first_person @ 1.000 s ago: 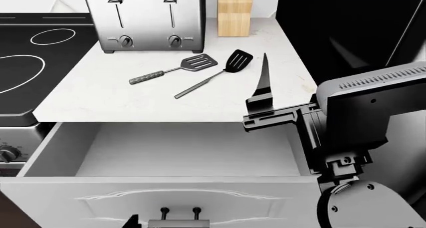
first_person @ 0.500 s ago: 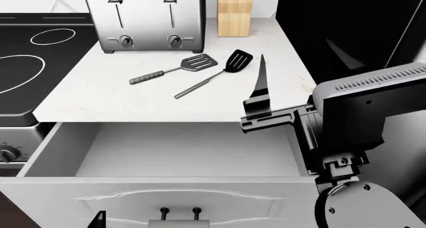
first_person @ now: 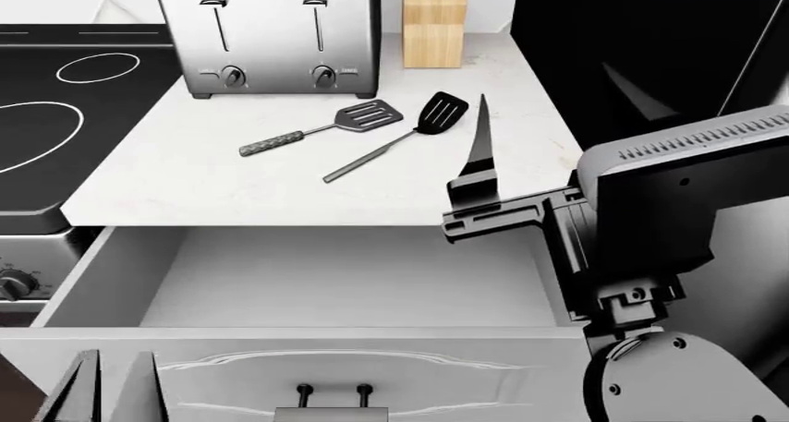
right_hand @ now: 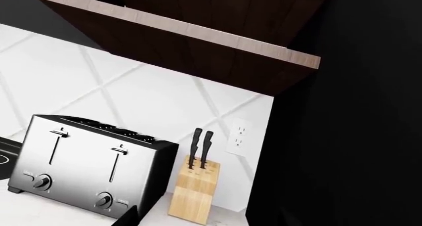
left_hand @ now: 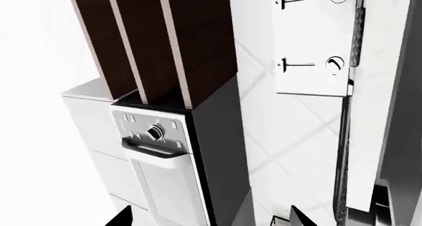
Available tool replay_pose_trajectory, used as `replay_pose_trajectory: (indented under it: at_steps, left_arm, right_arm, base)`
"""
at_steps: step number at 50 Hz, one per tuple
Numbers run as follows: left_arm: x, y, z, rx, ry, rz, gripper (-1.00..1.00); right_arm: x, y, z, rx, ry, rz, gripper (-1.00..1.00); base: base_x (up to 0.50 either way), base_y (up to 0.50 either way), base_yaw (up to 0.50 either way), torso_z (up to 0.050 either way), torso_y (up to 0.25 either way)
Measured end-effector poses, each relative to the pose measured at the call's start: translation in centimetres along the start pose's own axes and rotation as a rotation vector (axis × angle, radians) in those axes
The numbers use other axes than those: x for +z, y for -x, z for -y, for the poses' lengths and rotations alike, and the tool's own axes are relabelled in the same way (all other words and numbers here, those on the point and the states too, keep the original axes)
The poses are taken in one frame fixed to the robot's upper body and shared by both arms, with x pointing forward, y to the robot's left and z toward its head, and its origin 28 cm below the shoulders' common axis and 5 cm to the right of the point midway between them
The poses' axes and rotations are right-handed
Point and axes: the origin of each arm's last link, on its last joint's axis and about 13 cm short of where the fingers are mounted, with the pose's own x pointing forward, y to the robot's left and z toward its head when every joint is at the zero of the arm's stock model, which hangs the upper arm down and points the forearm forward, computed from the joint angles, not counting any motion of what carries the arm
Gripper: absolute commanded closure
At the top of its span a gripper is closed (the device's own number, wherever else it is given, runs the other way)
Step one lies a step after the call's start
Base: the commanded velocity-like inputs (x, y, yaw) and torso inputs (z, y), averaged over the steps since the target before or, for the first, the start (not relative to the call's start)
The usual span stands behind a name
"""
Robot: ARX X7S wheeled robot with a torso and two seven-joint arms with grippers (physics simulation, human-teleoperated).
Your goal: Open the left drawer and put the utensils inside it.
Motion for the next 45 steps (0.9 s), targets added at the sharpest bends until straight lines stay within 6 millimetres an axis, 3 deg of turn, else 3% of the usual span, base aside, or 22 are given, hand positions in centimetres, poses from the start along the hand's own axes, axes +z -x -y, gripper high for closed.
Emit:
replay_pose_trajectory:
  at_steps: [12, 24, 38, 45]
  left_arm:
    - [-0.8, -2.4, -3.8, 0.221, 0.015, -0.017, -1.0]
    - [-2.5, -6.2, -7.4, 0.363, 0.036, -0.105, -1.0]
    - [-4.4, -11.2, -9.4, 0.401, 0.134, -0.218, -1.0]
    - [-5.1, -13.7, -10.5, 0.34, 0.322, -0.275, -1.0]
  right_arm:
    - [0.0, 0.0, 0.1, -0.001, -0.001, 0.004, -1.0]
    - [-0.1, 0.1, 0.2, -0.005, -0.005, 0.008, -1.0]
    - [0.0, 0.2, 0.2, -0.001, 0.0, 0.012, -1.0]
    - [0.1, 0.1, 0.1, 0.005, 0.004, 0.015, -1.0]
  base:
    - [0.0, 0.0, 0.0, 0.0, 0.0]
    - [0.0, 0.0, 0.0, 0.0, 0.0]
    - [0.0, 0.0, 0.0, 0.0, 0.0]
    - [0.0, 0.0, 0.0, 0.0, 0.0]
